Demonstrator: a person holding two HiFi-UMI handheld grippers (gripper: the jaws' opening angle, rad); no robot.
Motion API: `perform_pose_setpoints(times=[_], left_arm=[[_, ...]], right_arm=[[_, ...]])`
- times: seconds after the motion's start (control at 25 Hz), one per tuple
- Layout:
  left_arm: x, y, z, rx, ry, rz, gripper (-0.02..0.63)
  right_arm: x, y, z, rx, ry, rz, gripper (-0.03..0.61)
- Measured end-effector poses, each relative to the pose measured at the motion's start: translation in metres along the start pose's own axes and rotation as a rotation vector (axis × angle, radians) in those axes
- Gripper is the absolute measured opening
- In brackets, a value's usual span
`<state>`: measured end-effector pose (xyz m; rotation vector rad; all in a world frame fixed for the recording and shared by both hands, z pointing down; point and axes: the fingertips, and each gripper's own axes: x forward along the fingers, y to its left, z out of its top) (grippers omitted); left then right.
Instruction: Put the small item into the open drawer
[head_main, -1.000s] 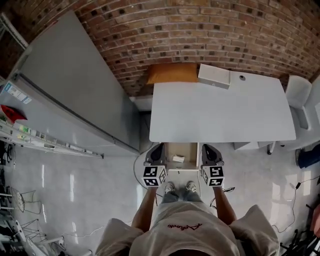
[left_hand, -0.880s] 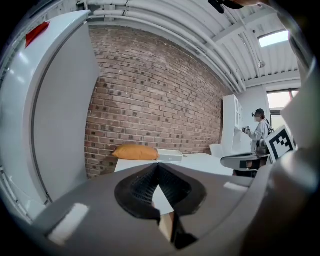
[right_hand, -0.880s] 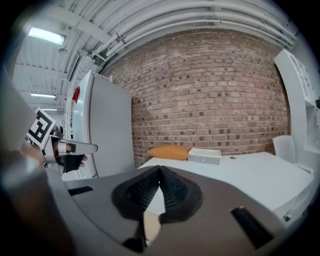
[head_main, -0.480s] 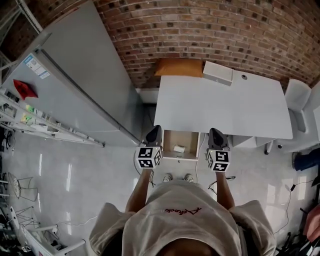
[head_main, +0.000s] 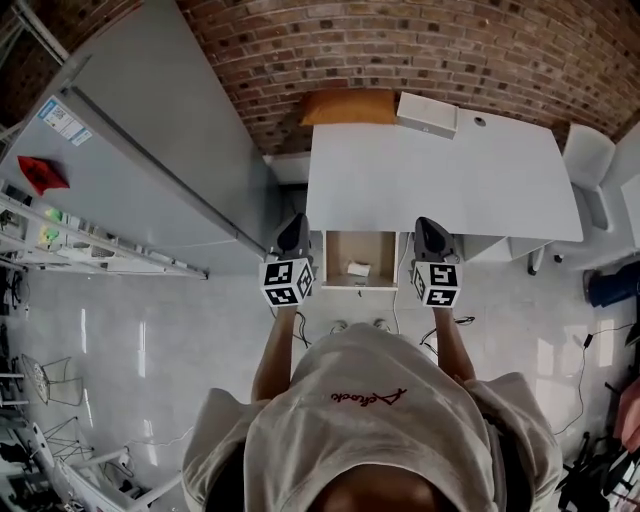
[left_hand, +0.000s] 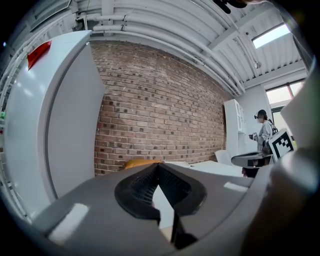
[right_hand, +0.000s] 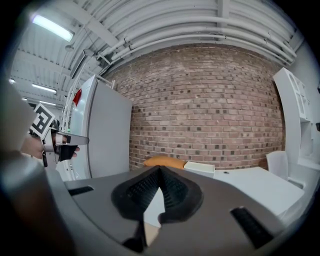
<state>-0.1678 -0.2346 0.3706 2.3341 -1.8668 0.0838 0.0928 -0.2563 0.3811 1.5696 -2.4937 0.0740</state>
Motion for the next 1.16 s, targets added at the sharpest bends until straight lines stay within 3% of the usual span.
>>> perform_pose_setpoints(times=[1.16], left_arm=[[-0.01,-0.01,-0.009,-0.011,0.019,-0.033,0.008]], right_arm=[[-0.008,0.021,0.001,-0.028,0.022,0.01,0.012]])
